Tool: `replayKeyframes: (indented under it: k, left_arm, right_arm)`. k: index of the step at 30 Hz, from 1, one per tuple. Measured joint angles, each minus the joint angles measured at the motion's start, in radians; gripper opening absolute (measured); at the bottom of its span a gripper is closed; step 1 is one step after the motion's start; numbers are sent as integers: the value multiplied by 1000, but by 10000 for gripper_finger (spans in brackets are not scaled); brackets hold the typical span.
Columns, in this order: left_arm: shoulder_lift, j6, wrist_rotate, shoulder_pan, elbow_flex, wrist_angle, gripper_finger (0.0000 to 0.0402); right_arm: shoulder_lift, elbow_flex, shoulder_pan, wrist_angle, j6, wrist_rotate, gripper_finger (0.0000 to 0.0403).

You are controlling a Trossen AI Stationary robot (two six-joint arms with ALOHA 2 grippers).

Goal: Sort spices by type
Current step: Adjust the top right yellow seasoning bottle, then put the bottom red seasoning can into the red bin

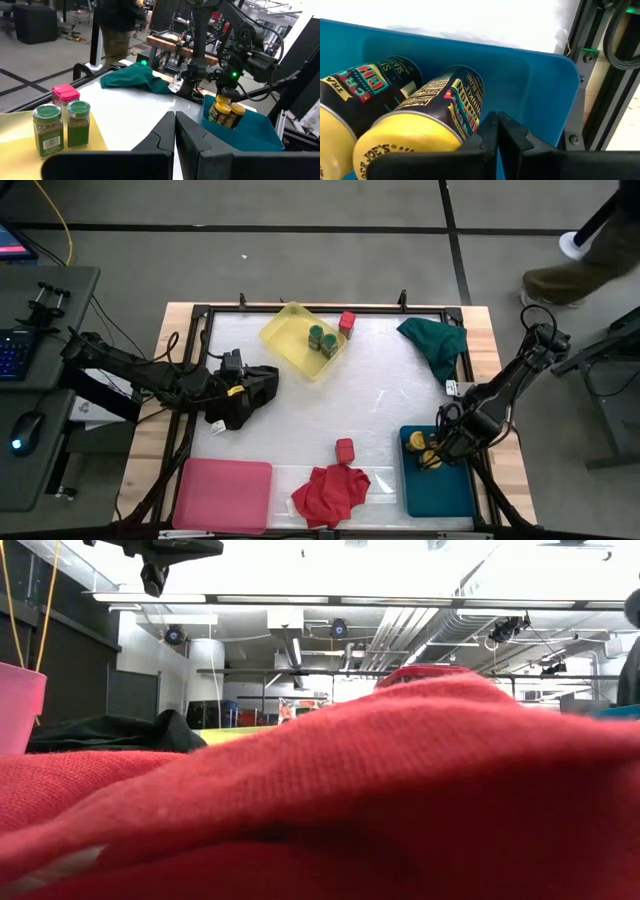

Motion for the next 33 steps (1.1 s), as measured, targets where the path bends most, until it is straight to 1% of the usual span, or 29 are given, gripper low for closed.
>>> replayKeyframes:
  k: [6, 9, 16, 21, 24, 29, 31, 33]
  left_arm:
    - [0, 0, 0, 0, 0, 3, 0]
    - [0, -2, 0, 0, 0, 3, 0]
    - [0, -2, 0, 0, 0, 3, 0]
    - [0, -1, 0, 0, 0, 3, 0]
    - [0, -1, 0, 0, 0, 3, 0]
    - [0, 12, 0, 0, 0, 3, 0]
    - [0, 17, -1, 0, 0, 3, 0]
    - [0, 17, -10, 0, 0, 3, 0]
  right_arm:
    - [-24, 25, 0, -38, -10, 50, 0]
    - [-32, 39, 0, -74, -18, 51, 0]
    - [-65, 49, 0, -90, -43, 43, 0]
    - [-118, 49, 0, -100, -74, 38, 0]
    - [-144, 75, 0, -136, -88, 52, 0]
    - [-155, 179, 0, -272, -121, 120, 0]
    - [-155, 224, 0, -312, -132, 183, 0]
    - [-155, 261, 0, -315, -134, 282, 0]
